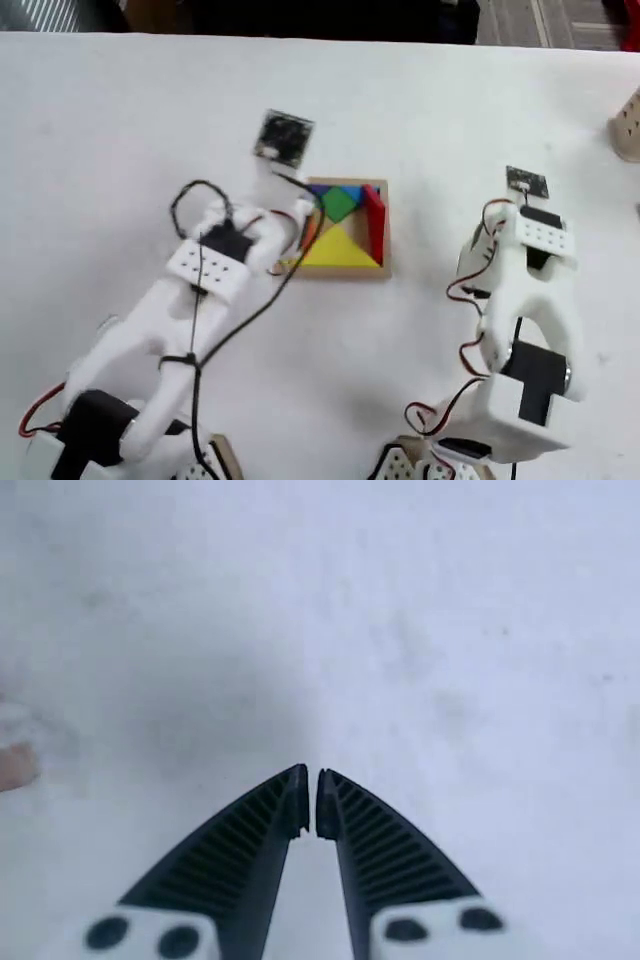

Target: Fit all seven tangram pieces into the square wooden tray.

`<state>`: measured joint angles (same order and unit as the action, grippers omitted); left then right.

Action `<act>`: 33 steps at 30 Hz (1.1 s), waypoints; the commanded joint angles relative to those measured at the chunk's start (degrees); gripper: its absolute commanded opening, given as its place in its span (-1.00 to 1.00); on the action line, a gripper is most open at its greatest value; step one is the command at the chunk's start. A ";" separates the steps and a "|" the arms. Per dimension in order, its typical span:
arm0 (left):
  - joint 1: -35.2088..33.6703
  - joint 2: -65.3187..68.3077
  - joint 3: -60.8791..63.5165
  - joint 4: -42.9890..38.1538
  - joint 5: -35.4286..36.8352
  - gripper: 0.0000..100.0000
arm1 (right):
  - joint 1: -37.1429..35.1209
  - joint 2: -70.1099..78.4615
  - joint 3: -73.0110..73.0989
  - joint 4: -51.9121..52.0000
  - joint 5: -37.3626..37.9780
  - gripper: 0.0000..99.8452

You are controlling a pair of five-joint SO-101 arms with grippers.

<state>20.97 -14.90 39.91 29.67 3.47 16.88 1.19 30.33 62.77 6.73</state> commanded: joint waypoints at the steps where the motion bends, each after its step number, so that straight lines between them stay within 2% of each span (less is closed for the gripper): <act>1: 9.89 -2.68 -9.76 2.20 0.62 -0.95 | 1.71 -3.12 0.70 -2.77 1.14 -0.96; 4: 16.57 -2.51 -13.19 1.14 3.69 -0.95 | 1.63 -3.03 1.76 -3.65 2.64 -0.96; 7: 22.37 0.66 -14.42 -4.75 8.44 -0.95 | 1.63 -3.03 1.93 -3.82 2.81 -0.96; 11: 25.19 11.12 -16.88 -12.84 10.81 -0.95 | 1.89 -3.03 2.20 -3.82 3.25 -0.96; 15: 23.87 21.05 -21.01 -14.24 10.73 -0.96 | 1.98 -3.03 2.29 -3.82 3.43 -0.96; 21: 21.49 27.91 -23.91 -14.42 10.64 -0.96 | 1.54 -3.03 3.25 -6.73 3.43 -0.96; 33: 13.32 29.49 -20.75 -13.89 10.55 -0.95 | 1.54 -3.03 3.25 -7.08 3.43 -0.96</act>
<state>36.70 15.60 19.25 17.10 13.67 18.11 0.84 33.93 56.44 9.45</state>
